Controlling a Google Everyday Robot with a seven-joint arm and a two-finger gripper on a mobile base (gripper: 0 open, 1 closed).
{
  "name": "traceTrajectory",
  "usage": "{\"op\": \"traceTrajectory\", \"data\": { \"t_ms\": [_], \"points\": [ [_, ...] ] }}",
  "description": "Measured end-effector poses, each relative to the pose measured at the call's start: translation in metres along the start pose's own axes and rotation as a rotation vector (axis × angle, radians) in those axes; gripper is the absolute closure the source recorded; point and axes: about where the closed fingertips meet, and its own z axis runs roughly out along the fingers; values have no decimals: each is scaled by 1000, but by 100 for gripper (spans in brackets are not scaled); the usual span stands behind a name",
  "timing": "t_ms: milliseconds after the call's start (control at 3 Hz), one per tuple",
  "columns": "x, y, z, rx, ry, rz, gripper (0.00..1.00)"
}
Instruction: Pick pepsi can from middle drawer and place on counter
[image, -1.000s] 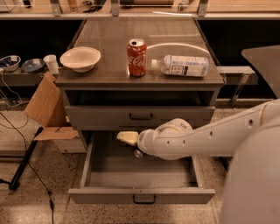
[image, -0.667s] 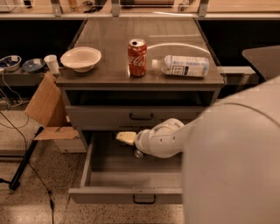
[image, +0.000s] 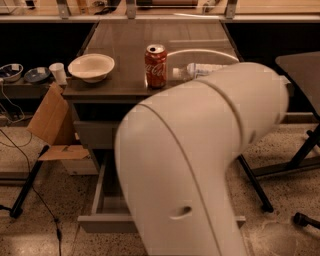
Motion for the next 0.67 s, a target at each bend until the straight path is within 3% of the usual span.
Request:
{"op": "traceTrajectory", "data": {
  "t_ms": [667],
  "points": [
    [21,-1,49,-8,-15,88,0]
  ]
}}
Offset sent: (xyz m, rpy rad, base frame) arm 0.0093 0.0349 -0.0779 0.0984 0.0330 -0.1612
